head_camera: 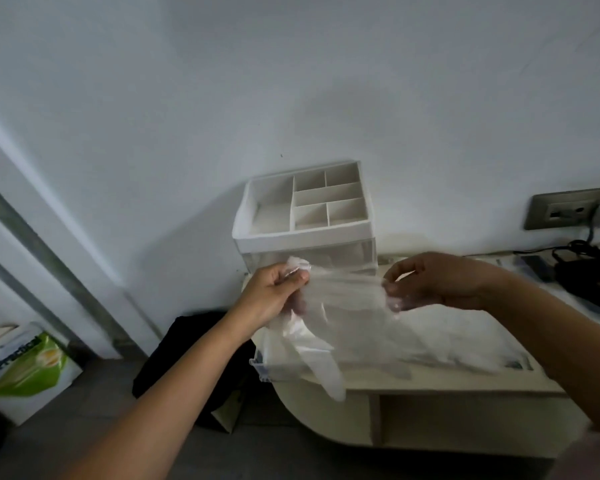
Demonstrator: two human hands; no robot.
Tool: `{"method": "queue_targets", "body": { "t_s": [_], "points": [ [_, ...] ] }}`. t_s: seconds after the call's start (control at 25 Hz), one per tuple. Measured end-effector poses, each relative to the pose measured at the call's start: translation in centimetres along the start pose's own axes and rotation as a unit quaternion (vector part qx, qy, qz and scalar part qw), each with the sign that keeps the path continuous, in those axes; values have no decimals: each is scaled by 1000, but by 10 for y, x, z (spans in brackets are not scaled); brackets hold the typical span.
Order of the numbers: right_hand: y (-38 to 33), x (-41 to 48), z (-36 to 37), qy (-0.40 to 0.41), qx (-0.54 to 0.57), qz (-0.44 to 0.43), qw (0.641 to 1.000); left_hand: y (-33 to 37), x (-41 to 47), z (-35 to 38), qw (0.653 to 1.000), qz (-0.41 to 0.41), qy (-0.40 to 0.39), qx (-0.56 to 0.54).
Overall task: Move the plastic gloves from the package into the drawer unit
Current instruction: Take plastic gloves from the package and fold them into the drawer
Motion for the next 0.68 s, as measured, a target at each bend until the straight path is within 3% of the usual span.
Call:
{"method": "queue_targets", "body": {
  "t_s": [0.08,0.2,0.4,0.44,0.52,0.6,0.68],
  "points": [
    [-9,5,-12,84,-138,-28,987,-22,4,0,998,-54,-2,-20],
    [-28,6,-18,160,-382,-55,909,-43,13,-1,995,-92,22,19],
    [-66,-4,-4,280,-551,-119,777,-62,24,2,991,-121,59,20],
    [-66,-3,11,266,-542,-165,780,-67,25,4,990,-128,61,15],
    [-47,6,58,147,-511,-238,813,-73,25,6,988,-136,68,5],
    [-10,18,99,0,-506,-244,828,-73,26,3,988,-129,78,28],
    [22,34,113,-69,-515,-220,826,-69,25,0,987,-110,91,68]
  ]
}}
Point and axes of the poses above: each hand's wrist, its own x-axis towards the middle knuckle, its own z-axis out of the palm, y = z × x, the point moved 7 cm from there along x, towards the middle knuckle, and after that the axes turned 8 degrees about -z, right-handed, at the moved point
